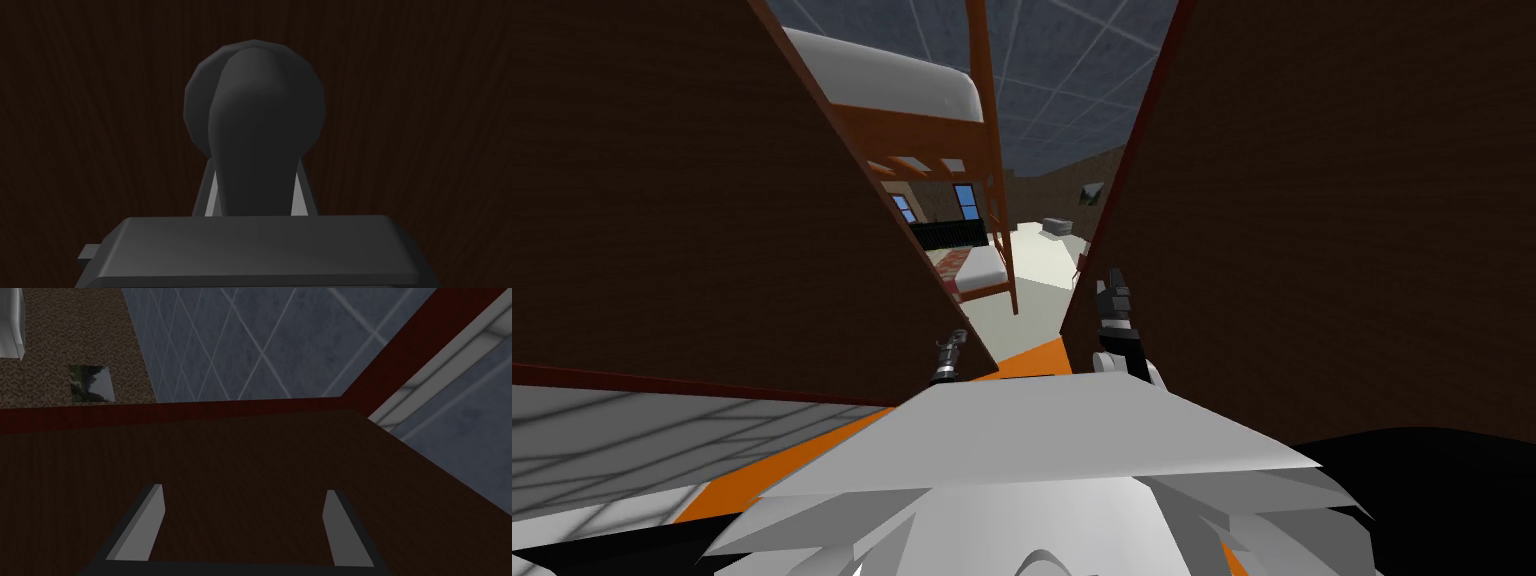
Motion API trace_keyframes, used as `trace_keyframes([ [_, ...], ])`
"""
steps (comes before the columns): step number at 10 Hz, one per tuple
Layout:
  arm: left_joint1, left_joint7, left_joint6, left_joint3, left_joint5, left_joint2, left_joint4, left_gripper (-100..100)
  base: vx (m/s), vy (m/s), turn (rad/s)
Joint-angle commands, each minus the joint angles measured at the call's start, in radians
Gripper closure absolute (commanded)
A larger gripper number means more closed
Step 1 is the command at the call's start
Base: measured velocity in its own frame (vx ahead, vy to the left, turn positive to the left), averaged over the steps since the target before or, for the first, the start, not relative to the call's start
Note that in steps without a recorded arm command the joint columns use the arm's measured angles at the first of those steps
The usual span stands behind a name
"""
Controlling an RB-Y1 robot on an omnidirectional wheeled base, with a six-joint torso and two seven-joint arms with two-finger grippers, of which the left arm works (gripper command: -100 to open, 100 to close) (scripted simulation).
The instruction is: Pull the door open
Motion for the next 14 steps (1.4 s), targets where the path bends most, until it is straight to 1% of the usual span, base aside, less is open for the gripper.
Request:
trace_keyframes([
  [1,0.012,0.025,-0.015,-0.01,-0.005,0.022,0.008,100,-0.212,0.009,-0.164],
  [4,0.03,0.069,-0.038,-0.032,-0.016,0.058,0.011,100,-0.207,0.009,-0.129],
  [6,0.04,0.092,-0.05,-0.044,-0.022,0.077,0.013,100,-0.21,-0.01,-0.075],
  [7,0.035,0.084,-0.043,-0.042,-0.021,0.071,0.014,100,-0.083,-0.011,-0.003],
  [8,0.049,0.102,-0.07,-0.044,-0.022,0.086,0.031,100,-0.151,0.041,-0.129],
  [9,0.053,0.107,-0.078,-0.044,-0.022,0.091,0.035,100,-0.193,0.068,-0.139],
  [12,0.08,0.144,-0.139,-0.047,-0.023,0.126,0.066,100,-0.199,0.032,-0.185],
  [14,0.08,0.144,-0.139,-0.047,-0.023,0.126,0.066,100,-0.104,-0.001,-0.029],
])
